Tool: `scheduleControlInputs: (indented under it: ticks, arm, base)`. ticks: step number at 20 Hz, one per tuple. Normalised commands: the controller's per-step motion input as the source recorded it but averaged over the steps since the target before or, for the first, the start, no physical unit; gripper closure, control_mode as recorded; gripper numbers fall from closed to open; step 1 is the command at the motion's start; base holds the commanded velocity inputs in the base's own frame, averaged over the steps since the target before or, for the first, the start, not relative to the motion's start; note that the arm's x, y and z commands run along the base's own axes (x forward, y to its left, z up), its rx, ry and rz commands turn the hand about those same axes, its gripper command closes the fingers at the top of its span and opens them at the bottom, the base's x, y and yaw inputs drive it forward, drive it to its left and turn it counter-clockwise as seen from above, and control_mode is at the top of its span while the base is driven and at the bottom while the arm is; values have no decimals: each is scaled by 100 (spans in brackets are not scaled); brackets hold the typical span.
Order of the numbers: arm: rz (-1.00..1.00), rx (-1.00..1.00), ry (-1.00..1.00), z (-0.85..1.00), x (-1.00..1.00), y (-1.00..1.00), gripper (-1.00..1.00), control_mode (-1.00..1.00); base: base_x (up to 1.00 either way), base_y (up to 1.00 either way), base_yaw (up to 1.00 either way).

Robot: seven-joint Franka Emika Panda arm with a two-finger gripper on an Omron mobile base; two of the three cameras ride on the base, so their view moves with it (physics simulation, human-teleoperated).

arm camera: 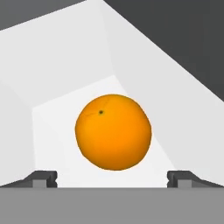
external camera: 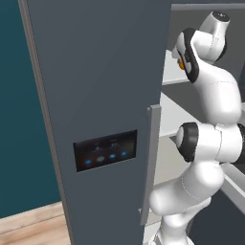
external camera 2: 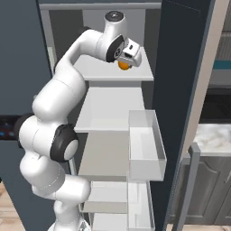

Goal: Pick the orange and pear from the fridge and place them inside the tupperware on the counter.

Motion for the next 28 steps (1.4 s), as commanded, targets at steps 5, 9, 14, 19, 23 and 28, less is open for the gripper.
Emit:
scheduleControlInputs:
  ticks: [5,9,14,19,23,28]
  arm:
    - [0,0,0,-4,15,-2,-100,-100]
    - [0,0,0,-5,15,-1,-100,-100]
    - [0,0,0,-7,11,0,-100,-100]
    - [0,0,0,-10,6,0,-100,-100]
    - [0,0,0,-9,11,0,-100,-100]
    - [0,0,0,-6,16,0,100,-100]
  base:
    - [0,0,0]
    - [0,0,0]
    - [0,0,0]
    - [0,0,0]
    - [0,0,0]
    - [0,0,0]
